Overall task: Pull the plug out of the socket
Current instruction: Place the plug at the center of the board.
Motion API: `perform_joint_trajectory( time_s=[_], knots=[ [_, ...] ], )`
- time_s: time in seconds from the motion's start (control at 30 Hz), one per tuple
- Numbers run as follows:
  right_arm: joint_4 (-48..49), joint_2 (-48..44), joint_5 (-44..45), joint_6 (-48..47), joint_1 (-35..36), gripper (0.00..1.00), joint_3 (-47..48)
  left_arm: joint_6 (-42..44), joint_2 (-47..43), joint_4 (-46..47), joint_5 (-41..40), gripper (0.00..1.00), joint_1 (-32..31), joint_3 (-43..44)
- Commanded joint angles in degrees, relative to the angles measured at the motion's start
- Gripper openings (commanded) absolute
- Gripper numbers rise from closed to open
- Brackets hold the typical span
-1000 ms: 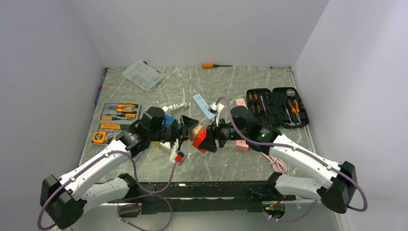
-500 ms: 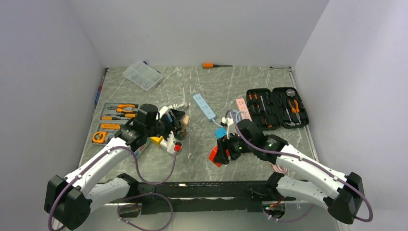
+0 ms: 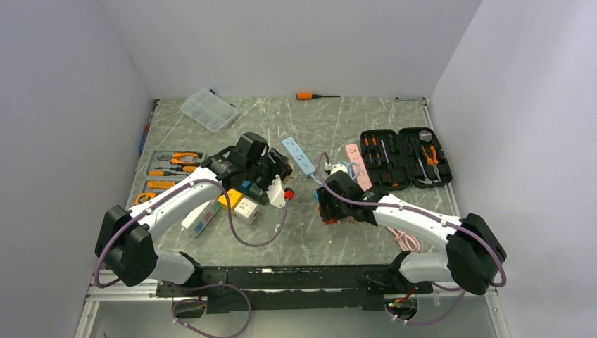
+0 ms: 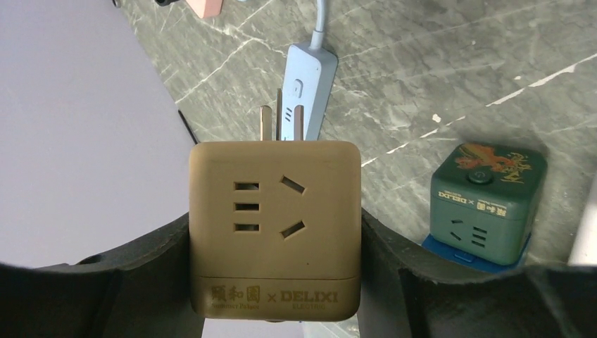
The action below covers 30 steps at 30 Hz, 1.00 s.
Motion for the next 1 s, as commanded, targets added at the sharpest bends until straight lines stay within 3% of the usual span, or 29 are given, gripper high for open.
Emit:
perform_joint_trajectory(
  time_s=[0.0, 0.13, 0.23, 0.33, 0.53, 0.57, 0.97],
  knots=[
    [7.0, 3.1, 10.6, 2.4, -0.4, 0.0, 0.5, -6.7, 1.4, 6.8, -6.1, 0.0, -2.6, -0.2],
    [7.3, 4.8, 12.2, 5.2, -0.4, 0.0, -1.7, -15.4, 7.2, 0.1, -7.9, 0.0, -4.6, 6.3],
    [7.1, 3.8, 12.7, 6.9, -0.3, 0.04, -3.7, -18.9, 8.5, 1.2, -6.7, 0.0, -5.1, 6.0],
    [6.3, 1.2, 13.2, 7.5, -0.3, 0.24, -4.4, -19.0, 9.0, 2.9, -6.5, 0.0, -6.4, 4.1],
    [3.2, -6.2, 11.8, 8.0, -0.3, 0.96, -0.3, -24.1, 13.7, 2.1, -7.4, 0.0, -10.0, 7.0],
    [2.3, -7.2, 11.9, 8.0, -0.3, 0.99, 0.9, -24.5, 14.6, 1.8, -7.5, 0.0, -10.4, 7.8],
    [-9.4, -17.4, 22.9, 8.9, -1.1, 1.0, 14.1, -28.7, 22.2, 2.1, -6.6, 0.0, -13.2, 14.9]
  ],
)
